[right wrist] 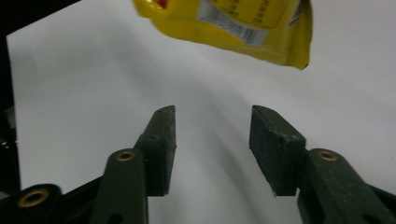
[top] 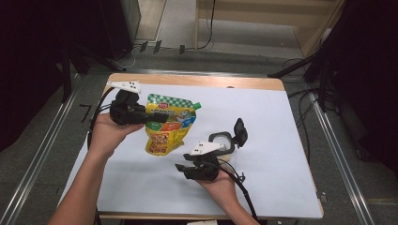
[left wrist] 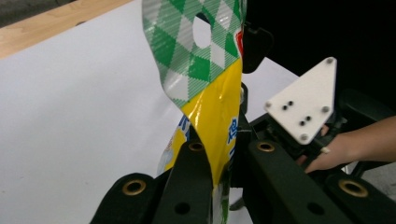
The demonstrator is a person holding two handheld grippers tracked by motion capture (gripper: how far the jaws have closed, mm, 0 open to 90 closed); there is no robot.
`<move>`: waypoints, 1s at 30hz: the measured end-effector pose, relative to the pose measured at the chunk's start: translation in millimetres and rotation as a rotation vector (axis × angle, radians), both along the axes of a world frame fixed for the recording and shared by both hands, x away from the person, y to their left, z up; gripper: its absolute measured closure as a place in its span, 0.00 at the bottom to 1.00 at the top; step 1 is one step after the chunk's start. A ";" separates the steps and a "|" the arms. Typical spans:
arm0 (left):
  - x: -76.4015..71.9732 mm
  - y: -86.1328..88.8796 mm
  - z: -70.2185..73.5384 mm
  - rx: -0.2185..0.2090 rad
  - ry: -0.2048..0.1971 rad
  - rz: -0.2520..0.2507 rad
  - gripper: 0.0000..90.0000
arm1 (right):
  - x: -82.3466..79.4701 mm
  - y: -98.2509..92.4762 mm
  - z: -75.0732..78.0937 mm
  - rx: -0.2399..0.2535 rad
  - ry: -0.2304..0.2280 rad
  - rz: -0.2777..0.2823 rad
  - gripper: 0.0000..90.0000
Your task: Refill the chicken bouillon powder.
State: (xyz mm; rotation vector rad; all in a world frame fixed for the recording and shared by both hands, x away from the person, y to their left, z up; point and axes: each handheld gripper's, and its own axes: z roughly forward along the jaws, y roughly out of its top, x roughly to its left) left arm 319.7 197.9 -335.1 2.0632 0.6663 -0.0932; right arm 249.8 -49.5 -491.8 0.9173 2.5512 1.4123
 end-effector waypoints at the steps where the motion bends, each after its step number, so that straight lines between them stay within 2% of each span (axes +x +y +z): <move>1: 0.0 0.0 0.0 0.000 0.000 0.000 1.00 | 0.0 0.0 0.0 0.000 0.000 0.000 0.62; 7: -9.5 -2.3 5.3 -0.013 0.032 -0.027 1.00 | 1.8 3.9 -3.6 -0.016 -0.024 -0.041 0.66; 9: -12.9 -3.2 7.0 -0.017 0.039 -0.037 1.00 | -0.6 5.1 -5.9 -0.017 -0.064 -0.070 0.73; 12: -18.5 -5.4 9.5 -0.033 0.051 -0.059 1.00 | -0.8 7.5 -8.3 -0.011 -0.059 -0.076 0.73; 17: -21.7 -8.3 10.5 -0.033 0.068 -0.069 1.00 | -1.7 8.2 -10.0 0.004 -0.082 -0.094 0.77; 23: -25.9 -14.9 11.5 -0.035 0.091 -0.087 1.00 | -1.3 5.8 -12.8 0.024 -0.083 -0.107 0.81; 26: -27.0 -17.7 11.8 -0.034 0.098 -0.089 1.00 | -3.1 6.5 -14.7 0.038 -0.101 -0.106 0.80; 28: -27.2 -19.0 11.3 -0.046 0.118 -0.089 1.00 | -4.9 7.5 -15.0 0.036 -0.124 -0.109 0.79; 30: -27.4 -19.2 11.6 -0.049 0.117 -0.091 1.00 | -5.6 7.6 -14.9 0.039 -0.131 -0.113 0.79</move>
